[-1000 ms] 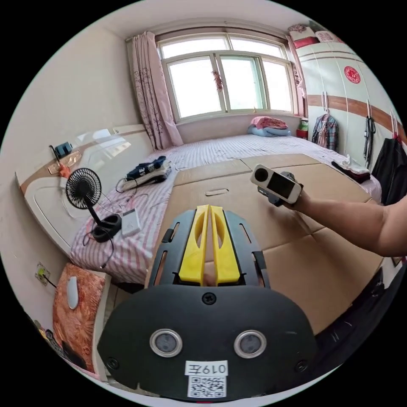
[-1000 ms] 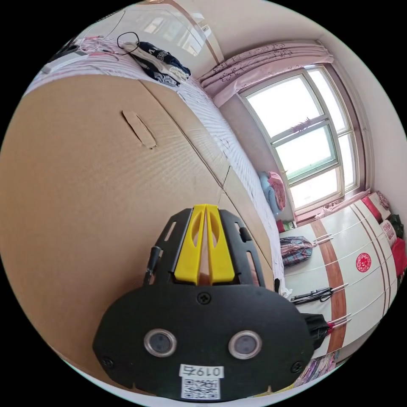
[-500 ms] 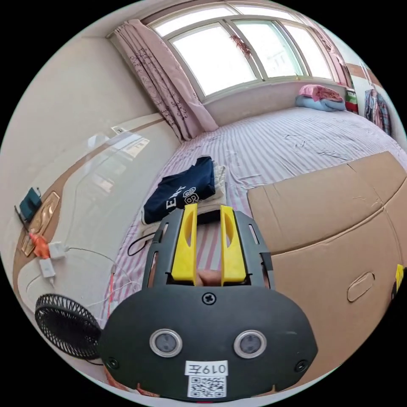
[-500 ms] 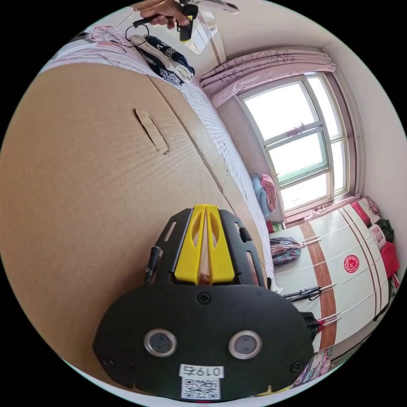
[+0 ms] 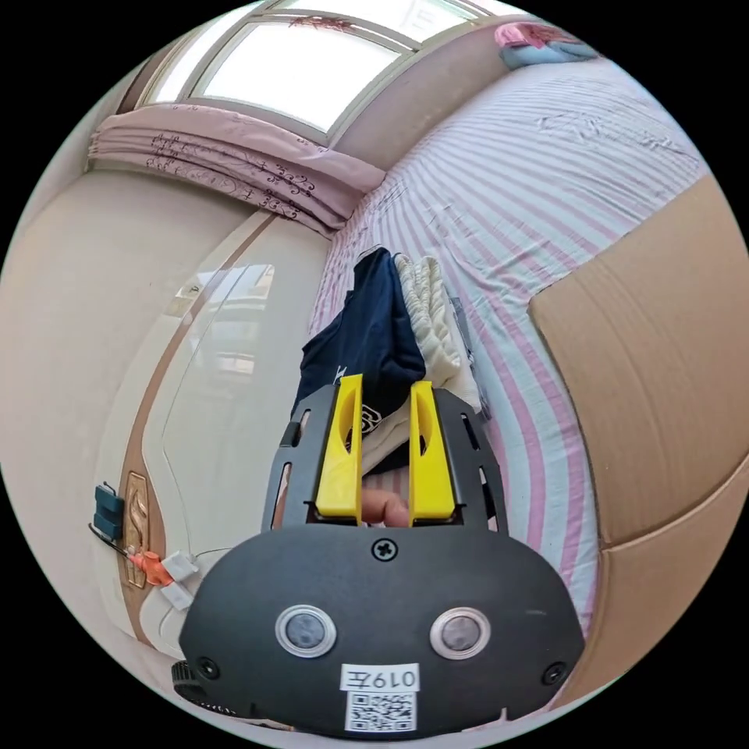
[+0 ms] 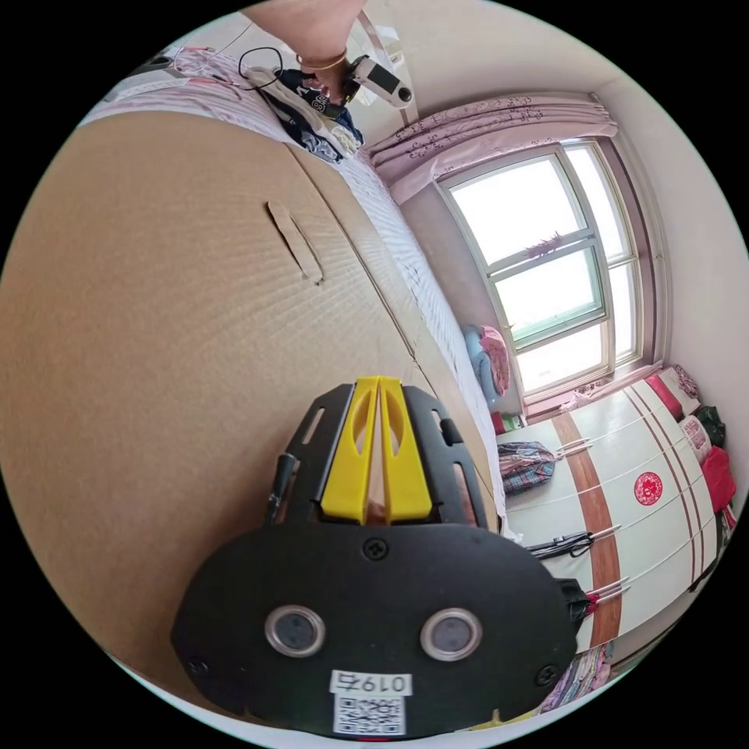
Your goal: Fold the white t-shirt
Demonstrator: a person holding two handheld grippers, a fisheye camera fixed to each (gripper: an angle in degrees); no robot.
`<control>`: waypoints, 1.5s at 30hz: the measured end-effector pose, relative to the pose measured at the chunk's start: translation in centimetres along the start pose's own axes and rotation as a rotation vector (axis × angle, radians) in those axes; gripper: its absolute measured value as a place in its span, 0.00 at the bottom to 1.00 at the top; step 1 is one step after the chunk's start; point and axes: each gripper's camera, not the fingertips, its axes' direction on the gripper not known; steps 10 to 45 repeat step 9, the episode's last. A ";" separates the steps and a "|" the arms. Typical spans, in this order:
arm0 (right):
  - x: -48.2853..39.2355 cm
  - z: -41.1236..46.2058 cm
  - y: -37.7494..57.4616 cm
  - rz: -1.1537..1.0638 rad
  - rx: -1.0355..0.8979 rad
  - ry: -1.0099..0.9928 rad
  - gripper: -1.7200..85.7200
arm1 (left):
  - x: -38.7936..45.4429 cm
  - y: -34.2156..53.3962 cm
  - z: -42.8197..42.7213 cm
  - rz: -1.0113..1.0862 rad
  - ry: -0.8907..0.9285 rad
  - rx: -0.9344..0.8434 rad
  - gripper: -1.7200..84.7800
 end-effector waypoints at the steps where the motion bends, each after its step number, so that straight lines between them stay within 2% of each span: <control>1: -0.1 0.0 0.1 -0.001 0.000 -0.003 0.01 | -0.4 -0.1 0.2 -0.024 0.018 -0.001 0.10; 9: 0.3 0.2 1.1 0.005 -0.012 0.002 0.01 | -9.3 1.1 -1.9 -0.232 0.201 0.012 0.08; 45: 0.3 0.2 1.1 0.005 -0.012 0.002 0.01 | -9.3 1.1 -1.9 -0.232 0.201 0.012 0.08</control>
